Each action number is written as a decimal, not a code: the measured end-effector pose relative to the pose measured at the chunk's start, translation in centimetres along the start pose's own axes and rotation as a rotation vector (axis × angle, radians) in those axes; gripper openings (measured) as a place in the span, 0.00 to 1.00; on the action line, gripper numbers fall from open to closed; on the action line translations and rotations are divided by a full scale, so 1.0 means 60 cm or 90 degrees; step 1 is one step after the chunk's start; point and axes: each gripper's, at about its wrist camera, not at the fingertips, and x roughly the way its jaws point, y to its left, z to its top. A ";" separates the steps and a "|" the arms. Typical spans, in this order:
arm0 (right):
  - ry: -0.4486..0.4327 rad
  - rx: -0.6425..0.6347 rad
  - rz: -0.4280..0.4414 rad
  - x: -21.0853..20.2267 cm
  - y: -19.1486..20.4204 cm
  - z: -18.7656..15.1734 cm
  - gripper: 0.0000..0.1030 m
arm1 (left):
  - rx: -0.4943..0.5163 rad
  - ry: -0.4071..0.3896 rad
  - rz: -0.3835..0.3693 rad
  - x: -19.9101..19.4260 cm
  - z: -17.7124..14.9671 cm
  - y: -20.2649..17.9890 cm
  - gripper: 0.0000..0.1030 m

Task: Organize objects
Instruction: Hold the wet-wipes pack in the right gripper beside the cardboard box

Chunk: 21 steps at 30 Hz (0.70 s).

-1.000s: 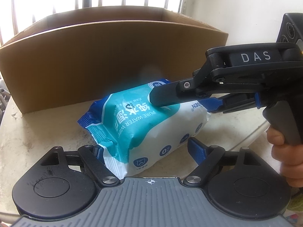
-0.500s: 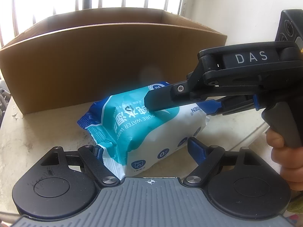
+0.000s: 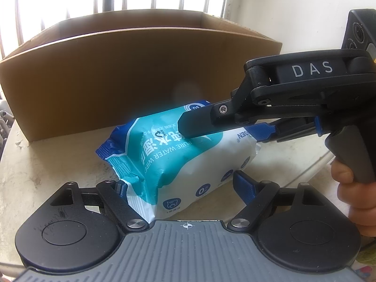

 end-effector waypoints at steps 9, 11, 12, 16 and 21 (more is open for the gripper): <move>-0.004 -0.001 -0.003 -0.001 0.001 0.000 0.74 | 0.006 0.001 0.001 -0.002 -0.002 0.002 0.81; -0.009 -0.004 -0.007 -0.001 0.003 -0.001 0.75 | 0.007 0.003 0.001 -0.004 -0.002 0.004 0.81; -0.011 -0.002 -0.008 -0.002 0.003 -0.001 0.75 | 0.009 0.003 0.000 -0.005 -0.001 0.004 0.81; -0.010 0.005 -0.005 -0.002 0.004 -0.002 0.75 | 0.009 0.002 0.005 0.005 0.017 -0.004 0.81; -0.011 0.002 -0.005 0.003 0.009 0.000 0.75 | 0.011 0.002 0.014 0.005 0.018 -0.006 0.81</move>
